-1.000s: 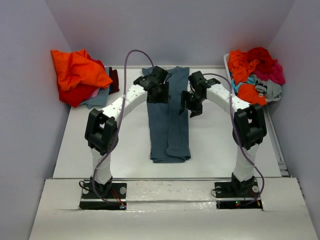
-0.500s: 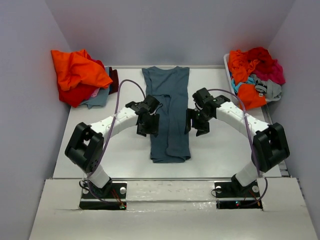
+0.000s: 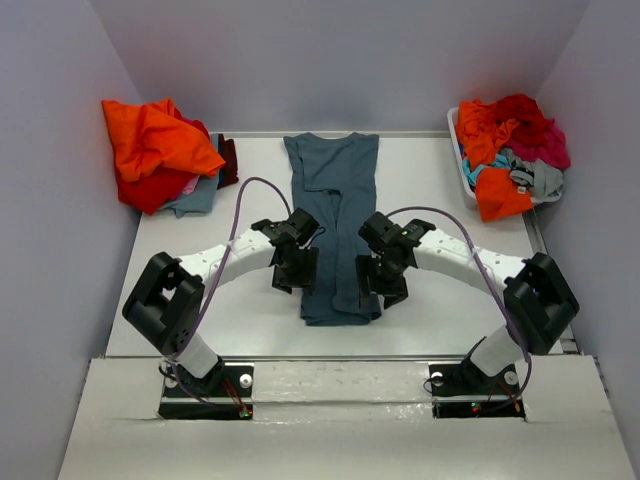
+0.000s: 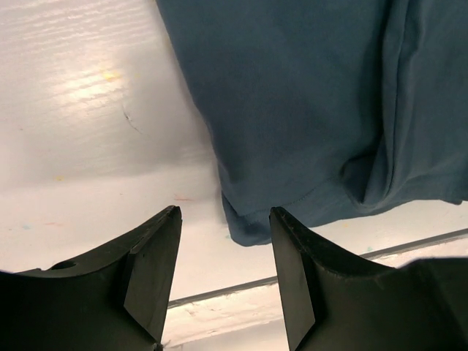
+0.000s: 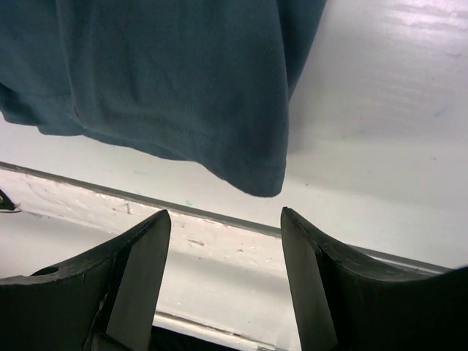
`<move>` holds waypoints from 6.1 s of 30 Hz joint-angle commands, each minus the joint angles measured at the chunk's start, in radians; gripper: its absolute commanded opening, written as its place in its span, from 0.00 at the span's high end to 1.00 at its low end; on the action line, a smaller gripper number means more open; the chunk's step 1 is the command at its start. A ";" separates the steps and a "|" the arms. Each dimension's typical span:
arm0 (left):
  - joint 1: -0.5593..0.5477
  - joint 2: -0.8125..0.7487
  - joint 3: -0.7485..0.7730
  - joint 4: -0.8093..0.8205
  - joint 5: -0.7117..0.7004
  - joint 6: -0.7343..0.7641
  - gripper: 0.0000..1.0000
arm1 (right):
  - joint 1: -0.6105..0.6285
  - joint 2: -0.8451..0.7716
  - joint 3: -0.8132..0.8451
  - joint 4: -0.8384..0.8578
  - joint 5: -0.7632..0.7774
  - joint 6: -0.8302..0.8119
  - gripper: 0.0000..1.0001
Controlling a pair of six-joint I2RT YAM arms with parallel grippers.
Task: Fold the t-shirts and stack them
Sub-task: Fold the tshirt
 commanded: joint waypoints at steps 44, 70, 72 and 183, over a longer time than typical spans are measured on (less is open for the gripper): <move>-0.026 -0.071 0.008 0.006 0.002 -0.035 0.36 | 0.177 0.267 0.338 -0.011 0.032 0.048 0.38; 0.092 -0.165 -0.040 0.023 0.052 -0.009 0.36 | 0.177 0.323 0.365 -0.016 0.061 0.059 0.70; 0.092 -0.159 -0.038 0.026 0.057 -0.004 0.36 | 0.177 0.313 0.352 -0.025 0.067 0.065 0.72; -0.117 0.088 0.118 -0.073 0.036 0.195 0.37 | 0.103 0.020 0.176 -0.181 0.026 0.056 0.93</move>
